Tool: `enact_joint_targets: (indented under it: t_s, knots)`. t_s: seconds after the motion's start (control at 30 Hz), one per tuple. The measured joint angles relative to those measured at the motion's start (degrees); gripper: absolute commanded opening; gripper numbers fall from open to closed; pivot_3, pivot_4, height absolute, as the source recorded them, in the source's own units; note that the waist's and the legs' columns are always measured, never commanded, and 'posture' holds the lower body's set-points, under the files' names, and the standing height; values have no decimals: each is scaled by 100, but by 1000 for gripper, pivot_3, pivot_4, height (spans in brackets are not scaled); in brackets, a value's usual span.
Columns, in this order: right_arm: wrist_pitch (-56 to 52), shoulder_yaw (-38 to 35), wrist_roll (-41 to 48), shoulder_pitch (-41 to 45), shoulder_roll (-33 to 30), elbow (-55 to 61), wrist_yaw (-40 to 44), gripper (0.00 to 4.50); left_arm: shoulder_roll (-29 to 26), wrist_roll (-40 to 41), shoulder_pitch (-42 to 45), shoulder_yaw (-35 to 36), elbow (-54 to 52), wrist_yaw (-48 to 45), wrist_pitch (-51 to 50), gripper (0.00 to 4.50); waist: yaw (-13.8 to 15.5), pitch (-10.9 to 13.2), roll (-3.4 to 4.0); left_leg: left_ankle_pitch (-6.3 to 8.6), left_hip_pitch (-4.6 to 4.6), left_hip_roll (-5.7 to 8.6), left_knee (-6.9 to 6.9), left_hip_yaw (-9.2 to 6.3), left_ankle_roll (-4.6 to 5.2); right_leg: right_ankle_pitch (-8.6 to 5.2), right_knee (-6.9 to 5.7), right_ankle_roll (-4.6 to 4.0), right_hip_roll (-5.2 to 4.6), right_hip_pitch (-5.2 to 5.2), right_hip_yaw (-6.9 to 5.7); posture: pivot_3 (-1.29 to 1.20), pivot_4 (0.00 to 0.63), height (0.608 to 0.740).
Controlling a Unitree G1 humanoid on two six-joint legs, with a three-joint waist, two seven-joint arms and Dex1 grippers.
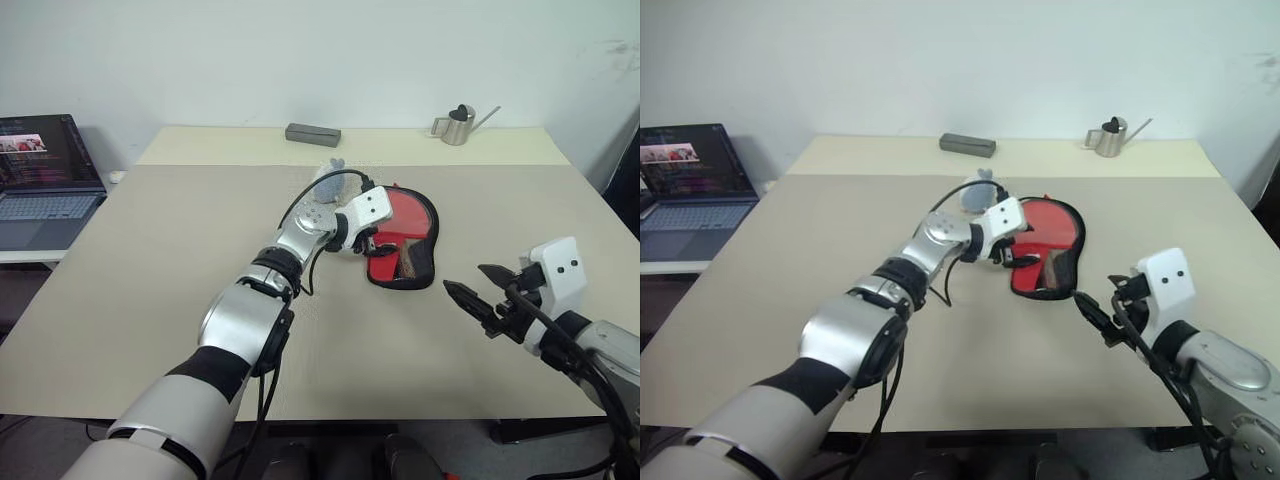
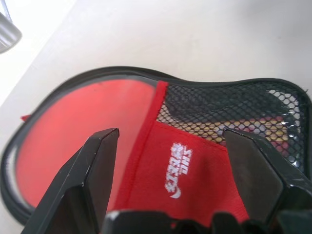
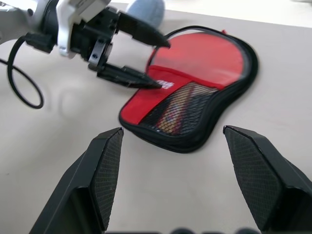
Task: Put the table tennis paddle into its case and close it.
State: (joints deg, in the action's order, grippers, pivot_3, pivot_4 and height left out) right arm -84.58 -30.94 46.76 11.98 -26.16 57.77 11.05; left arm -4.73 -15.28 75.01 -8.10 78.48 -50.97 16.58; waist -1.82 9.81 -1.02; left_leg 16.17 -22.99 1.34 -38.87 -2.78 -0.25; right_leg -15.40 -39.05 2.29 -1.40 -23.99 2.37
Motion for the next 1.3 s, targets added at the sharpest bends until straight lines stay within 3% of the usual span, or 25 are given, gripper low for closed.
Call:
enact_joint_targets:
  t_s: [0.2,0.4,0.53,0.7,1.0,1.3]
  knots:
    - [-85,-60,74,169,5,-181,-67,3591,-16,193,7,254,15,-288,-20,3743,-4,0,0,0,2,-1,0,2,0,0,-1,0,0,0,1,0,150,740]
    - [225,525,-103,735,-344,-1272,99,3591,-676,1088,75,1020,-252,-1817,-206,3743,-34,0,1,-2,7,-5,1,5,2,1,-3,-2,5,0,3,0,150,740]
    - [754,993,-412,1079,-511,-2239,289,3591,-1198,1557,-149,1218,-901,-2683,-341,3743,-32,-1,1,-2,6,-3,0,7,2,1,1,-2,2,0,5,0,150,740]
    - [1528,1451,-833,1373,-634,-3534,670,3591,-1689,1990,-1134,1185,-2319,-3335,-945,3743,-20,-1,2,-2,4,-6,0,5,1,1,-1,-2,1,-2,5,0,150,740]
    - [2280,1784,-1202,2406,-263,-5913,1034,3591,-2084,2628,-2252,964,-4708,-3344,-2294,3743,-6,-1,2,-3,5,-6,-6,4,0,3,-4,-4,-3,-1,5,0,150,740]
    - [2834,2065,-1690,2724,-117,-7300,1237,3591,-2273,2871,-2359,958,-5138,-2971,-2694,3743,-6,-1,2,-3,4,-7,-5,7,0,3,-4,-4,-5,-3,5,0,150,740]
